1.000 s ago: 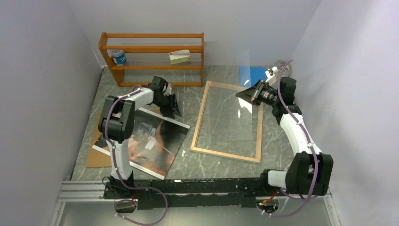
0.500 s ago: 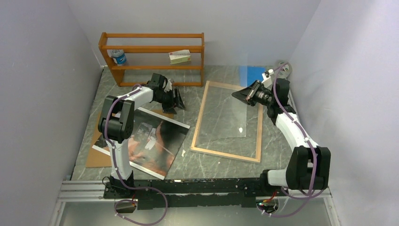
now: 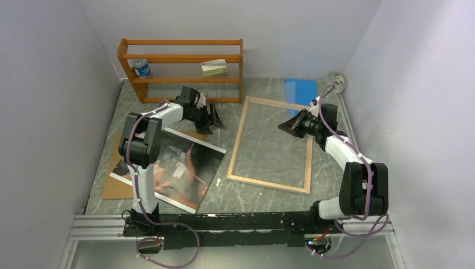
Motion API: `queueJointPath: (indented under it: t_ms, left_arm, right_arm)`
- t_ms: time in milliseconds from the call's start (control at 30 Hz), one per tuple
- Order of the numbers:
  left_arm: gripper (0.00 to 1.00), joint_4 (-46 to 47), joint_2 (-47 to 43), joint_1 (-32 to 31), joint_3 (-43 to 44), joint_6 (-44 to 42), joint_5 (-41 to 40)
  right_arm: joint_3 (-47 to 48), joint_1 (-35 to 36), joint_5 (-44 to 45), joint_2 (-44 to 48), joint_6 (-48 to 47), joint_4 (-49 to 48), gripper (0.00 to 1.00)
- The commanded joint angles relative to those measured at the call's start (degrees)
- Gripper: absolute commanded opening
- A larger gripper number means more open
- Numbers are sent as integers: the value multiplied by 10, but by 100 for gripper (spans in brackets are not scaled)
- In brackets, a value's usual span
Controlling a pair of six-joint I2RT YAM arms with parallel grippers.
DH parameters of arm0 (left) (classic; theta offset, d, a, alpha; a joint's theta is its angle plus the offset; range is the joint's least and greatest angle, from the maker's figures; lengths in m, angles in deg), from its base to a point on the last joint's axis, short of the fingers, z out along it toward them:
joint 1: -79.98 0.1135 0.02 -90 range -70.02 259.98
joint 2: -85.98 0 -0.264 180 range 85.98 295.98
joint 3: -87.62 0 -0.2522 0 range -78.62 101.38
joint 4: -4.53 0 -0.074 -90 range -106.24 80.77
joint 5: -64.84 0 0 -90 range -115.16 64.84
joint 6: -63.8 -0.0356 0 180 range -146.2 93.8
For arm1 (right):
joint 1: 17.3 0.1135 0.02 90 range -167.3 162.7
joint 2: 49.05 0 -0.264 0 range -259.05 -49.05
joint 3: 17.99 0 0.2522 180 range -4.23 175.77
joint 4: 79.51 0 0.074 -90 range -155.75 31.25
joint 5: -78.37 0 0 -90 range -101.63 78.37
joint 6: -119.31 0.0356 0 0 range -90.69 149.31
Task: Put the photo into the frame
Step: Place the photo frame item in the photo frame.
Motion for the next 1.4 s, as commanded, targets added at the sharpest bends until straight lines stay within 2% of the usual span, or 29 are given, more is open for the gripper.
queueJointPath:
  t_ms: [0, 333, 500, 667, 933, 1200, 1367]
  left_arm:
    - [77, 11, 26, -1, 25, 11, 44]
    - [77, 48, 53, -16, 29, 17, 96]
    - [73, 38, 76, -38, 49, 10, 101]
    - [69, 31, 97, -62, 65, 6, 96]
    - [67, -17, 120, -92, 99, -31, 34]
    - [50, -52, 157, -105, 133, -43, 0]
    - [46, -71, 169, -107, 144, -49, -19]
  right_arm:
    - [5, -9, 49, 9, -65, 52, 0]
    - [-20, -41, 53, 12, -128, 66, 1]
    - [-36, -45, 67, 20, -148, 69, 1]
    - [-57, -52, 83, 32, -157, 66, 0]
    - [-91, -61, 97, 53, -163, 30, 0]
    - [-104, -68, 90, 49, -167, -22, 0]
    - [-100, -71, 94, 40, -167, -34, 0]
